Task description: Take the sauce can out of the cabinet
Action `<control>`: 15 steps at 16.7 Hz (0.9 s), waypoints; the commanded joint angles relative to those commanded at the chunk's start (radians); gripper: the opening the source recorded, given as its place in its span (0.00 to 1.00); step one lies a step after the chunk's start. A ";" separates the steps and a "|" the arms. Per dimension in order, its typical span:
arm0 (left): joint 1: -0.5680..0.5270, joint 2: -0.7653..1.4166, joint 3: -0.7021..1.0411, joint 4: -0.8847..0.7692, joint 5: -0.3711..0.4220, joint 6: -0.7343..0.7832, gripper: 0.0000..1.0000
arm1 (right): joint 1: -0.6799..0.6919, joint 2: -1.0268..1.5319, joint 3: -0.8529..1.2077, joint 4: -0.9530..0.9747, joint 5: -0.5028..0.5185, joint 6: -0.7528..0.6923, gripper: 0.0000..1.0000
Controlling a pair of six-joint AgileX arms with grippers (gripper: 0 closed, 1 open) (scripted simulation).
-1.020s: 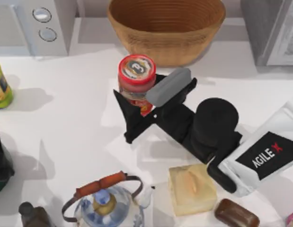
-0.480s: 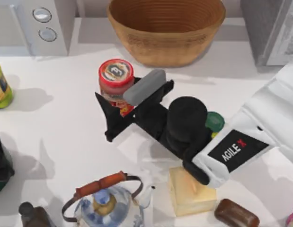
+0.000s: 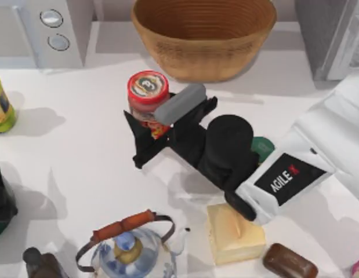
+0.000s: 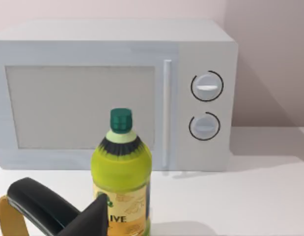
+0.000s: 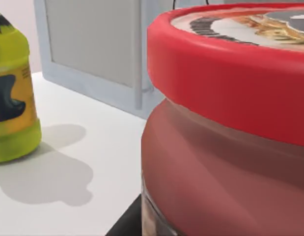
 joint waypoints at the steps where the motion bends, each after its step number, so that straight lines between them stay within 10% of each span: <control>1: 0.000 0.000 0.000 0.000 0.000 0.000 1.00 | 0.000 0.000 0.000 0.000 0.000 0.000 0.23; 11: 0.000 0.000 0.000 0.000 0.000 0.000 1.00 | 0.000 0.000 0.000 0.000 0.000 0.000 0.98; 15: 0.000 0.000 0.000 0.000 0.000 0.000 1.00 | 0.000 0.000 0.000 0.000 0.000 0.000 1.00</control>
